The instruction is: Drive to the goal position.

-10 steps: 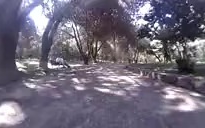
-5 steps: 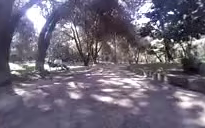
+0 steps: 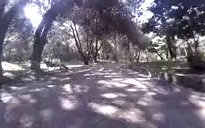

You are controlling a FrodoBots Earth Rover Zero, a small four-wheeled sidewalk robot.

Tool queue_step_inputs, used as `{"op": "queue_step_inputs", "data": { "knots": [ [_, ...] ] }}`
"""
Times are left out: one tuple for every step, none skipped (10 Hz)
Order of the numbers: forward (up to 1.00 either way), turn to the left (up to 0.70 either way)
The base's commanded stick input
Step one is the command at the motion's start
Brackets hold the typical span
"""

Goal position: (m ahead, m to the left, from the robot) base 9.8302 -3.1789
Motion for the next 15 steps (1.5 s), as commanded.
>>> {"op": "queue_step_inputs", "data": {
  "knots": [
    [0.85,0.0],
    [0.85,0.0],
    [0.85,0.0],
    [0.85,0.0],
    [0.85,0.0],
    [0.85,0.0],
    [0.85,0.0],
    [0.85,-0.24],
    [0.85,-0.34],
    [0.85,-0.3],
    [0.85,0.0],
    [0.85,0.0],
    [0.85,0.0],
    [0.85,0.0],
    [0.85,0.0]
  ]
}}
